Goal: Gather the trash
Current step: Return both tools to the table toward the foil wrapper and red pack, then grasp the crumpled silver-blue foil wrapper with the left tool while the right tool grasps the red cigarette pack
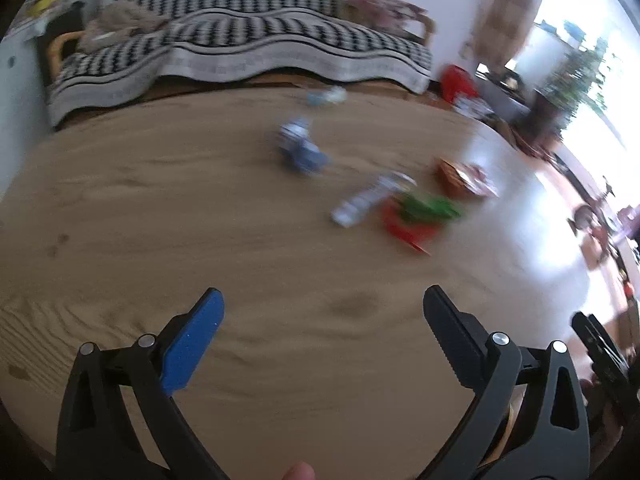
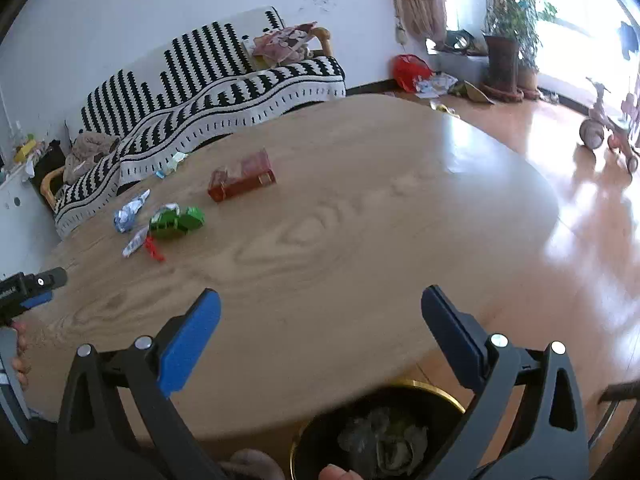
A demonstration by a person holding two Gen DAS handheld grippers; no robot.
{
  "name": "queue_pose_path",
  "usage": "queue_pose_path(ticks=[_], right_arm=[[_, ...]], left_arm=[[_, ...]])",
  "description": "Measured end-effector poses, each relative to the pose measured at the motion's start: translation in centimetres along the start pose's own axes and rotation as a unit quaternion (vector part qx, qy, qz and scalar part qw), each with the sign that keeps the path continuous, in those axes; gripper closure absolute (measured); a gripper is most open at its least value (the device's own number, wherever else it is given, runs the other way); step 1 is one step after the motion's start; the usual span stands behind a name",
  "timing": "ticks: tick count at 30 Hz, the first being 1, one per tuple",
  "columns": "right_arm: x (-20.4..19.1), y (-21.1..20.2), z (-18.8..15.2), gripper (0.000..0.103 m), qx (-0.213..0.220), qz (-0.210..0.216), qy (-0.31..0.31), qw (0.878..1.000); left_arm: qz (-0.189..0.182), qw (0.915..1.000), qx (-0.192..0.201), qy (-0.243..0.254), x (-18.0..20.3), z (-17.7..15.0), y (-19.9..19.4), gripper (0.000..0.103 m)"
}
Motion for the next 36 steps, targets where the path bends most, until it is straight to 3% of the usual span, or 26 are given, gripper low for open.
queue_pose_path(ticks=[5, 14, 19, 28, 36], right_arm=[[-3.7, 3.8, 2.6, 0.006, -0.011, 0.014, -0.020, 1.000], [-8.8, 10.9, 8.6, 0.006, -0.026, 0.030, -0.091, 0.995], [-12.0, 16.6, 11.1, 0.006, -0.044, 0.024, -0.167, 0.985], [-12.8, 23.5, 11.8, 0.006, -0.101, 0.013, -0.192, 0.976], [-12.3, 24.6, 11.4, 0.005, -0.116, 0.024, -0.172, 0.978]], left_arm=[[0.031, 0.9993, -0.009, -0.018, -2.1, 3.1, 2.8, 0.006], [0.032, 0.9988, -0.034, -0.013, -1.6, 8.6, 9.1, 0.006], [0.049, 0.9977, -0.045, 0.006, -1.0, 11.8, 12.9, 0.006], [0.063, 0.9943, -0.078, 0.036, -1.3, 12.9, 18.1, 0.006], [0.069, 0.9960, -0.026, 0.051, -1.3, 12.6, 18.3, 0.006]])
Point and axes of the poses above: each gripper's, at about its wrist camera, not at the fingertips, and y roughly the way its jaws point, x to its right, z to its top, the point moved 6 cm from there along y, roughly the way its jaws point, and after that the axes turned 1 degree about z, right-handed, at the moved point
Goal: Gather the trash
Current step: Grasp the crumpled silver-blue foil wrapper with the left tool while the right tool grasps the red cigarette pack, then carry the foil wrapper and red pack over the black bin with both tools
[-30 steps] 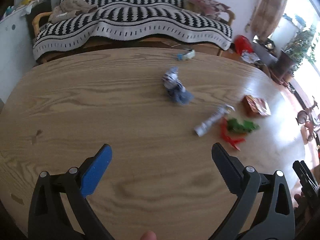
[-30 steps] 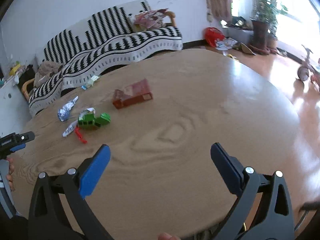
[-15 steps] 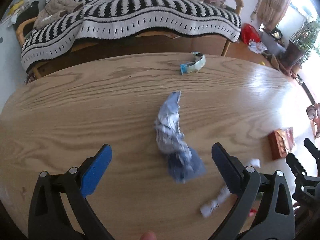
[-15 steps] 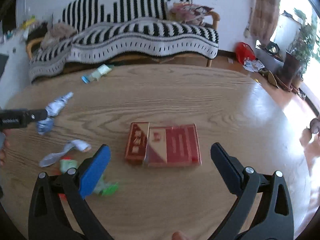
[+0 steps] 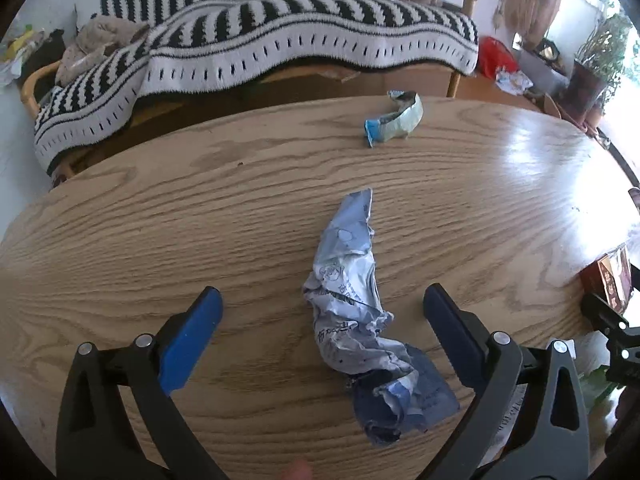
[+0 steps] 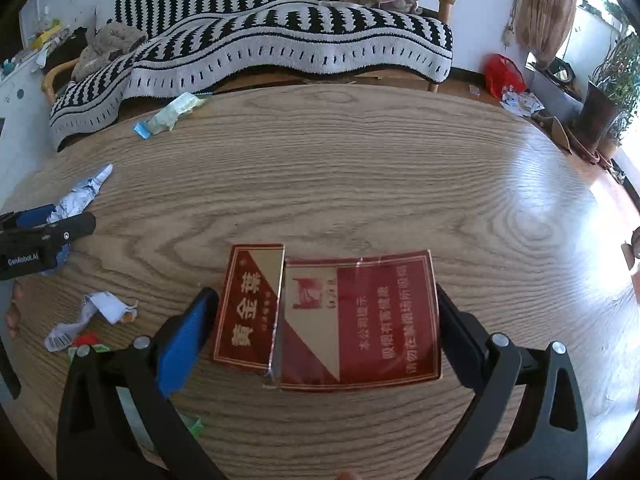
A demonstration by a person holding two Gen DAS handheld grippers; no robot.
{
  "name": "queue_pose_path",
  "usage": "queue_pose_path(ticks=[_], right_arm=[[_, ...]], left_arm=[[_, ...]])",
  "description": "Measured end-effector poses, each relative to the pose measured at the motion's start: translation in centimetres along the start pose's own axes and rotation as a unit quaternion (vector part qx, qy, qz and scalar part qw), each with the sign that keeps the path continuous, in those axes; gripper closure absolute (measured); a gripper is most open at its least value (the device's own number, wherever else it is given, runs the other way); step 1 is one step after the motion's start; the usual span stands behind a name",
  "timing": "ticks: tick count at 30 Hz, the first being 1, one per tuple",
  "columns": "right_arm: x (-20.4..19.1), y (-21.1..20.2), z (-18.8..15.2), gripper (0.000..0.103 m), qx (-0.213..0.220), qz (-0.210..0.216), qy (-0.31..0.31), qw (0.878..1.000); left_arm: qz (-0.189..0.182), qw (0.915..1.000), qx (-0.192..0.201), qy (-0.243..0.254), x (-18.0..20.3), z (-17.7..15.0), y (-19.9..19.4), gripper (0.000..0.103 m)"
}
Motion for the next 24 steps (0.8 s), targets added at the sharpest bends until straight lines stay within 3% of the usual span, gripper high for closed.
queue_pose_path(ticks=[2, 16, 17, 18, 19, 22, 24], right_arm=[[0.0, 0.0, 0.0, 0.005, 0.000, 0.001, 0.000, 1.000], [0.1, -0.2, 0.1, 0.005, 0.000, -0.010, 0.007, 1.000], [0.1, -0.2, 0.0, 0.007, 0.000, -0.012, 0.009, 1.000], [0.0, -0.4, 0.1, 0.019, 0.006, -0.011, 0.009, 1.000], [-0.1, -0.7, -0.1, 0.019, 0.013, -0.012, 0.011, 1.000], [0.4, -1.5, -0.9, 0.021, 0.027, 0.010, 0.038, 0.999], [1.0, -2.6, -1.1, 0.021, 0.046, -0.001, 0.045, 0.998]], left_arm=[[0.001, 0.9999, 0.014, -0.001, 0.0, -0.1, -0.1, 0.006], [-0.013, 0.9996, 0.016, 0.018, -0.1, -0.6, -0.4, 0.008], [-0.013, 0.9995, 0.023, 0.020, 0.0, -0.6, -0.7, 0.020], [-0.013, 0.9991, 0.032, 0.024, 0.1, -0.6, -1.1, 0.036], [-0.010, 0.9988, 0.039, 0.029, 0.2, -0.5, -1.5, 0.076], [-0.027, 0.9994, 0.018, 0.008, 0.3, -0.5, -2.1, 0.076], [-0.037, 0.9992, 0.018, -0.002, 0.3, -0.6, -3.0, 0.076]])
Point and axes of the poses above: each gripper's, at about its wrist camera, not at the fingertips, and y roughly the way its jaws point, x to its right, z to its top, the point moved 6 cm from there along y, roughly the way its jaws point, and after that the axes turned 1 degree about z, right-handed, at the moved point
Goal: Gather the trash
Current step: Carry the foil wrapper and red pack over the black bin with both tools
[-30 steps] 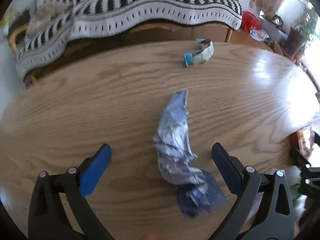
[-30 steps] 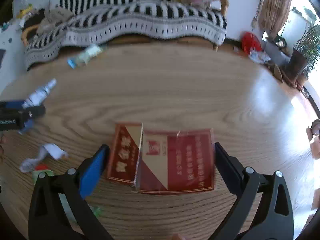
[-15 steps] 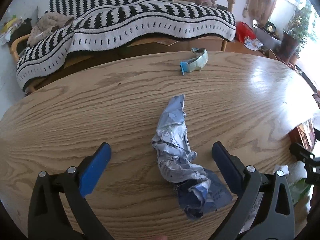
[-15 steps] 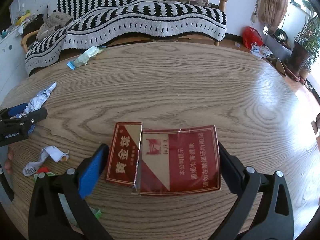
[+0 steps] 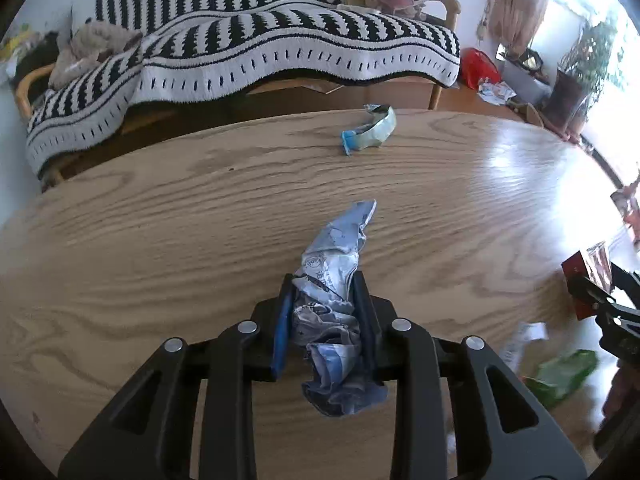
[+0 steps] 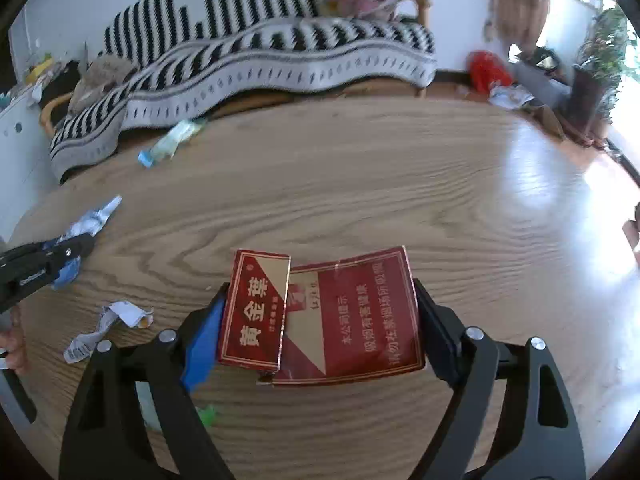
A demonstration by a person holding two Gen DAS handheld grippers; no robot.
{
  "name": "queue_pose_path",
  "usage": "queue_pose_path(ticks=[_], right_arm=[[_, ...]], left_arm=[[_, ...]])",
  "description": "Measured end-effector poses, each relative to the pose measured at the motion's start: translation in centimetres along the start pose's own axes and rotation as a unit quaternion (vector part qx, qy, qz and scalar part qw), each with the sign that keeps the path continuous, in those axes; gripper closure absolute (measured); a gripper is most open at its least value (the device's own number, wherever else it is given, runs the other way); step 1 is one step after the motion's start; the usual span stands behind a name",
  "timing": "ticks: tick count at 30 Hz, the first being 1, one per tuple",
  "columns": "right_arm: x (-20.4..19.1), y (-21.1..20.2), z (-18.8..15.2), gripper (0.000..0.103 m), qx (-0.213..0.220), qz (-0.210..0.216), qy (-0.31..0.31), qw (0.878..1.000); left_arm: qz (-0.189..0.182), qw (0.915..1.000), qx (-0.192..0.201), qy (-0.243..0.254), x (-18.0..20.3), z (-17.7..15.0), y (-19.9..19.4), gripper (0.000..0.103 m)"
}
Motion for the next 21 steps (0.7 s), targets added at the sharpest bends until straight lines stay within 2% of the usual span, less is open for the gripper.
queue_pose_path(ticks=[7, 13, 18, 21], right_arm=[[2.4, -6.1, 0.2, 0.021, 0.040, 0.009, 0.041, 0.998], [3.6, -14.5, -1.6, 0.021, 0.074, 0.027, 0.060, 0.995], [5.3, -21.7, -4.5, 0.021, 0.097, 0.023, 0.077, 0.992], [6.9, -25.3, -7.5, 0.021, 0.107, 0.014, 0.101, 0.989]], left_arm=[[-0.025, 0.9995, 0.019, 0.000, 1.6, 0.3, -4.5, 0.076], [-0.081, 0.9959, 0.039, 0.009, 5.8, -0.9, -10.9, 0.076], [-0.133, 0.9887, 0.055, 0.040, 11.7, -4.6, -17.2, 0.076], [-0.170, 0.9827, 0.043, 0.058, 15.8, -8.9, -19.9, 0.075]])
Point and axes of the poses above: each gripper's, at about its wrist camera, not at the fingertips, and y roughly the way its jaws point, x to its right, z to its top, the point moved 6 cm from there along y, roughly the way its jaws point, and after that the axes turned 1 degree about z, right-handed, at the moved point
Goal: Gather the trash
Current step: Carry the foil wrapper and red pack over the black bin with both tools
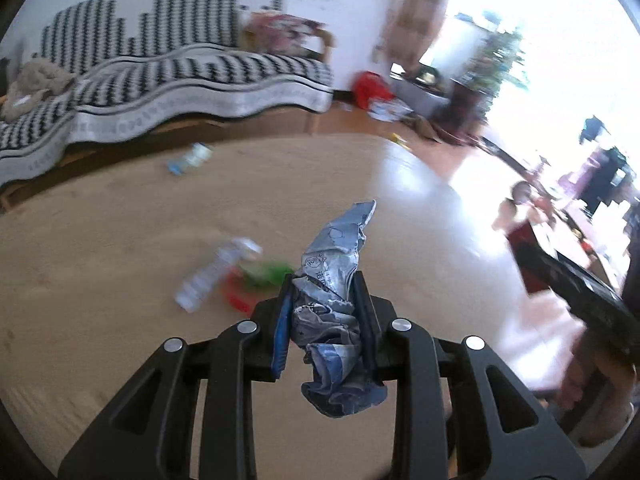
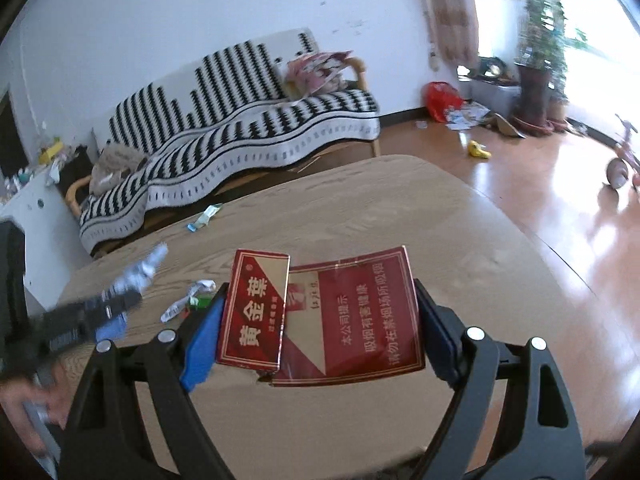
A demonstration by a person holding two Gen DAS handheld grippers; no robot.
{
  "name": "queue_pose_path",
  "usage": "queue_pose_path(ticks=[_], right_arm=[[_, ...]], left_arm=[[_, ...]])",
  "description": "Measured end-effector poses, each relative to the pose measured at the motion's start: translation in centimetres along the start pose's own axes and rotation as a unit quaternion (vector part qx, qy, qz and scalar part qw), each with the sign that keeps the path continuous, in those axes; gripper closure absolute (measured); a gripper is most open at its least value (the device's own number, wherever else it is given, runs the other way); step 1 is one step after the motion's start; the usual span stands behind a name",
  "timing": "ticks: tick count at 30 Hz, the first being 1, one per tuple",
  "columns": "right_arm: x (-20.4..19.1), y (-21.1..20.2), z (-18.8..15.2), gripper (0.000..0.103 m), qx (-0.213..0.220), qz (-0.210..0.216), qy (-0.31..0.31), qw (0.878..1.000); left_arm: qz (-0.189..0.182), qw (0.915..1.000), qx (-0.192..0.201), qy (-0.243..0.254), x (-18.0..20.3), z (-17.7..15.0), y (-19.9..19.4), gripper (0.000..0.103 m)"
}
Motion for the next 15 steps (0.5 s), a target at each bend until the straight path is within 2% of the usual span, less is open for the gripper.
queue_pose_path(ticks=[3, 7, 11, 15], right_arm=[[2.3, -3.1, -3.2, 0.021, -0.008, -0.004, 0.031, 0.999], [5.1, -4.9, -8.0, 0.021, -0.033, -0.003, 0.079, 0.996], [7.1, -4.9, -14.2, 0.021, -0.076, 0.003, 0.126, 0.989], [8.9, -4.1, -19.1, 0.021, -0.115, -0.006, 0.154, 0.981]], left_arm=[[-0.039, 0.9984, -0.041, 0.006, 4.6, -5.0, 0.0, 0.075], [-0.069, 0.9917, -0.105, 0.028, 9.3, -11.8, 0.9, 0.075], [-0.081, 0.9837, -0.155, 0.041, 11.8, -16.9, 1.8, 0.075], [-0.079, 0.9793, -0.180, 0.048, 12.4, -19.7, 3.0, 0.075]])
Point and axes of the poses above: each gripper's, at about its wrist camera, not at the fingertips, and y roughly the way its jaws point, x to its right, z to its top, the point moved 6 cm from there along y, roughly the way its jaws point, and after that the axes turned 1 degree about z, right-handed, at the moved point
